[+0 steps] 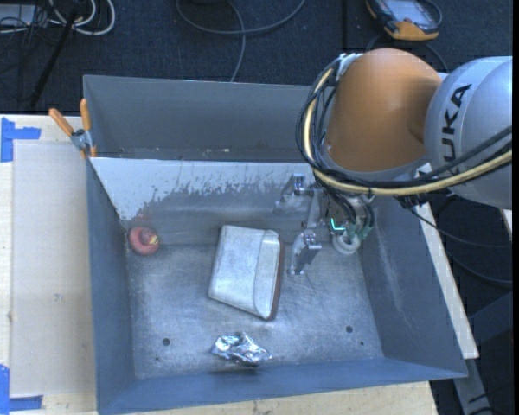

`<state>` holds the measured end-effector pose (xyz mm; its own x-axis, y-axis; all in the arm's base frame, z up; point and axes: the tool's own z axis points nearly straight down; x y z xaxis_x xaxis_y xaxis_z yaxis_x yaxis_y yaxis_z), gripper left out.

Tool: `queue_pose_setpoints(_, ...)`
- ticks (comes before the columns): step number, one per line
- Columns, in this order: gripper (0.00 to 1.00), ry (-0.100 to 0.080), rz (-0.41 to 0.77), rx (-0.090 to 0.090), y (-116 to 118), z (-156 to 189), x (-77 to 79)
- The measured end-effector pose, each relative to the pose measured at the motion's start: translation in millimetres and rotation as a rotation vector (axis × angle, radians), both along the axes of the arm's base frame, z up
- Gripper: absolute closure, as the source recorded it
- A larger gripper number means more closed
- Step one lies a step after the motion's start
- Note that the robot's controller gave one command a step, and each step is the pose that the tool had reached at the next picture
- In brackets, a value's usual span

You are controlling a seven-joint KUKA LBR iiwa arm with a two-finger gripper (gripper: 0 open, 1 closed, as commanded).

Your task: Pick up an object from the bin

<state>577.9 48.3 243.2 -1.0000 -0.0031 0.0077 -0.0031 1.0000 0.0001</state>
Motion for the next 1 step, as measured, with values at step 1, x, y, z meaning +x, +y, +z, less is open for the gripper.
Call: queue_pose_setpoints(1,0.00,0.003,0.022,0.000,31.2,-110.8,-38.1)
